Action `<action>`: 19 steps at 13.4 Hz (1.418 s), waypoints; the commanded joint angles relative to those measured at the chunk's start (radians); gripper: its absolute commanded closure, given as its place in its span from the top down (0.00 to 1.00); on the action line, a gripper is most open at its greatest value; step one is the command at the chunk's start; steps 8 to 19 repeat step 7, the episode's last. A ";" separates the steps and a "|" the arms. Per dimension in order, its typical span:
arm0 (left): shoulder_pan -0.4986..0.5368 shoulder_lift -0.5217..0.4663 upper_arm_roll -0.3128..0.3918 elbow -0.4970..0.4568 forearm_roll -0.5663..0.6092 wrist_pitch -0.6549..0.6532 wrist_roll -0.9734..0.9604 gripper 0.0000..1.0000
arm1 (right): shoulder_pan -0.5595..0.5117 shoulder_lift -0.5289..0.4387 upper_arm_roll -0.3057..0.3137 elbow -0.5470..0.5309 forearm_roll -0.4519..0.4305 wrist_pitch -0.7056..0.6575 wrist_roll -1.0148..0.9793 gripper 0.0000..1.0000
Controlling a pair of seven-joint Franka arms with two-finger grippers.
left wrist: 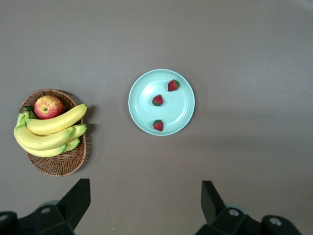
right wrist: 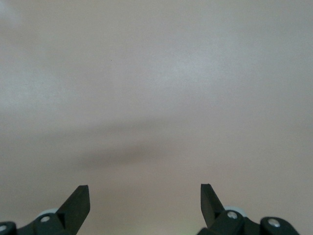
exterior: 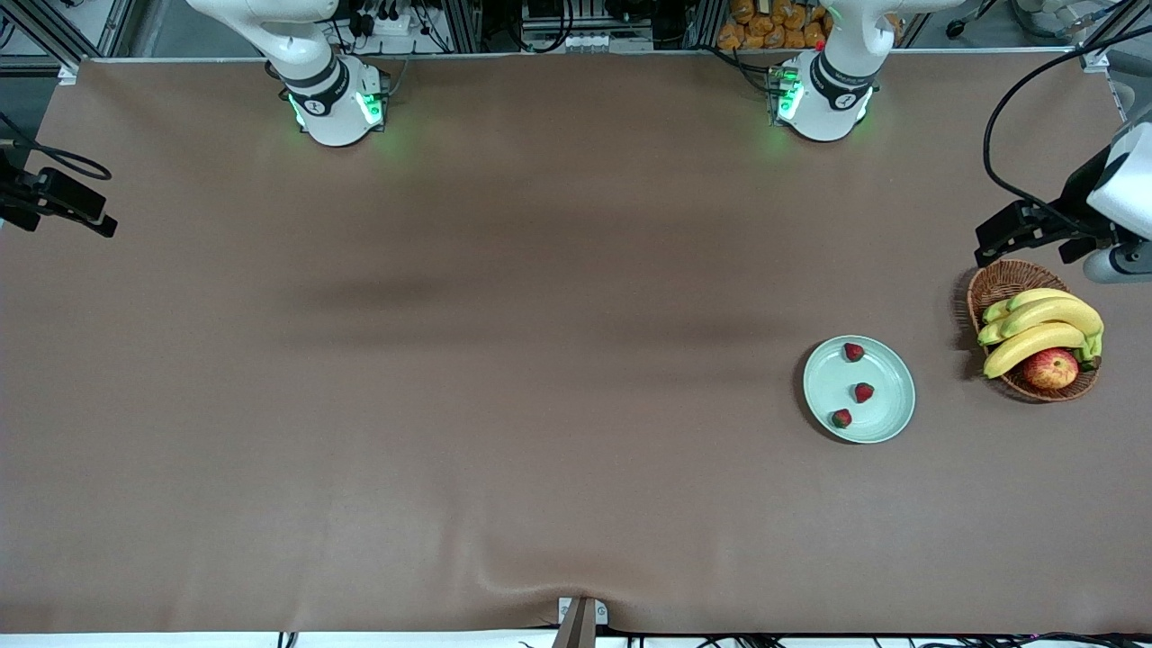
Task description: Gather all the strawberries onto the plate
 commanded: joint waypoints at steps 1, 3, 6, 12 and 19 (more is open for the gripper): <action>-0.021 -0.049 0.017 -0.041 -0.023 -0.004 0.015 1.00 | -0.009 0.000 0.006 0.014 0.009 -0.005 0.009 1.00; -0.020 -0.051 0.017 -0.035 -0.023 -0.004 0.015 1.00 | -0.009 0.000 0.006 0.013 0.008 -0.007 0.007 1.00; -0.021 -0.051 0.017 -0.035 -0.023 -0.006 0.031 1.00 | -0.009 0.000 0.006 0.013 0.008 -0.007 0.007 1.00; -0.023 -0.051 0.015 -0.035 -0.023 -0.006 0.032 1.00 | -0.009 0.000 0.006 0.013 0.008 -0.010 0.007 1.00; -0.023 -0.051 0.015 -0.035 -0.023 -0.006 0.032 1.00 | -0.009 0.000 0.006 0.013 0.008 -0.010 0.007 1.00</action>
